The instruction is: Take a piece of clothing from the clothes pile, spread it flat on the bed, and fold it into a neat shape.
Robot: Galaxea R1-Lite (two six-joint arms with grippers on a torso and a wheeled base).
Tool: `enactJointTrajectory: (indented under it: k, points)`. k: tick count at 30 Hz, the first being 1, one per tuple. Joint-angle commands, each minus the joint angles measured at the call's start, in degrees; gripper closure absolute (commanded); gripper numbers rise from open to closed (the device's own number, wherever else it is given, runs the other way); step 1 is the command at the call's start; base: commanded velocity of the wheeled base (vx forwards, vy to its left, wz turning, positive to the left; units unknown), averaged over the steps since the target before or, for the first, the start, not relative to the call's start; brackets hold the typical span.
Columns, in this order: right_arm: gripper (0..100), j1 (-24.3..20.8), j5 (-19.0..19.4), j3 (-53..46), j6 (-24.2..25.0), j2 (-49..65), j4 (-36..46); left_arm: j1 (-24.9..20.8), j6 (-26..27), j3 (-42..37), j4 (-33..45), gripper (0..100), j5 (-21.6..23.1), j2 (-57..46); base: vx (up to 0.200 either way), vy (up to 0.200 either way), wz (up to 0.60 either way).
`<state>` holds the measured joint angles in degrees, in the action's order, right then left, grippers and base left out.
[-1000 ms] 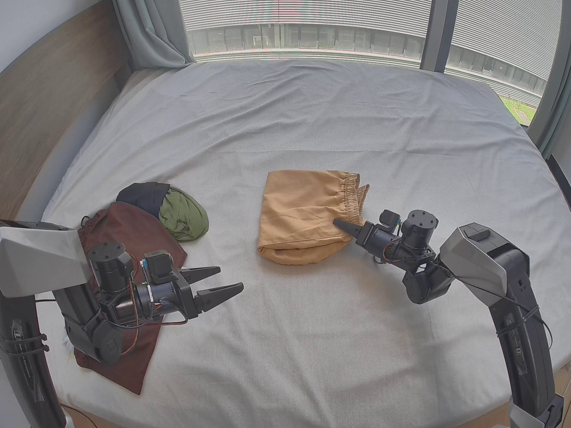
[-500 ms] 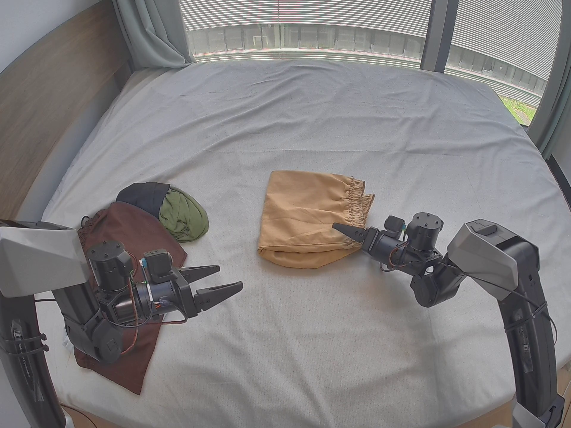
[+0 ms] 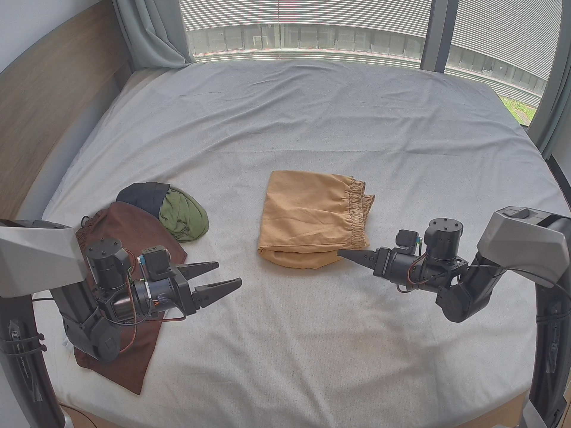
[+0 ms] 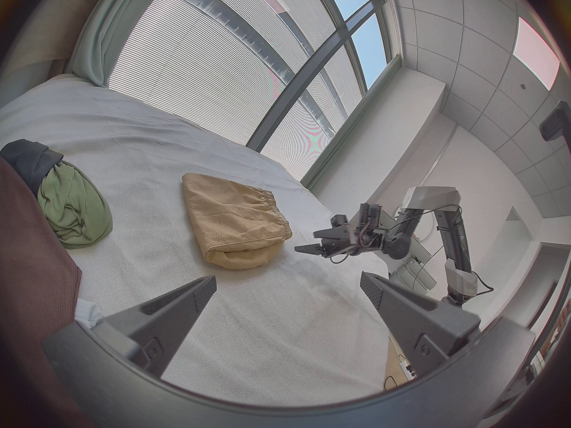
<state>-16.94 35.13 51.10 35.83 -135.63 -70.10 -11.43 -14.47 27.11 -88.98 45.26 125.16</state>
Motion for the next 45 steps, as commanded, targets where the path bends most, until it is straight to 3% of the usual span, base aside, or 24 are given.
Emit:
enactJointTrajectory:
  k: [1, 8, 26, 45]
  points:
    - [0, -2.39, 0.46, -3.20, -0.67, 9.51, -0.04, 0.01, -0.03, -0.04, -0.05, 0, 0.00, -0.62, 0.000, 0.000, 0.00]
    - [0, -1.95, 1.60, 5.85, 2.58, 9.51, 0.40, 0.10, -0.12, -0.04, 0.03, 0, 0.00, -1.94, 0.000, 0.000, 0.00]
    - [0, 2.27, 0.99, 32.83, 2.84, -10.00, 9.80, 0.01, -0.12, -0.04, 0.03, 0, 0.00, -1.41, 0.000, 0.000, 0.00]
    - [0, 2.36, 0.90, 33.01, 1.96, -13.52, 8.84, -0.08, -0.03, -0.31, -0.05, 0, 0.00, -1.32, 0.000, 0.000, 0.00]
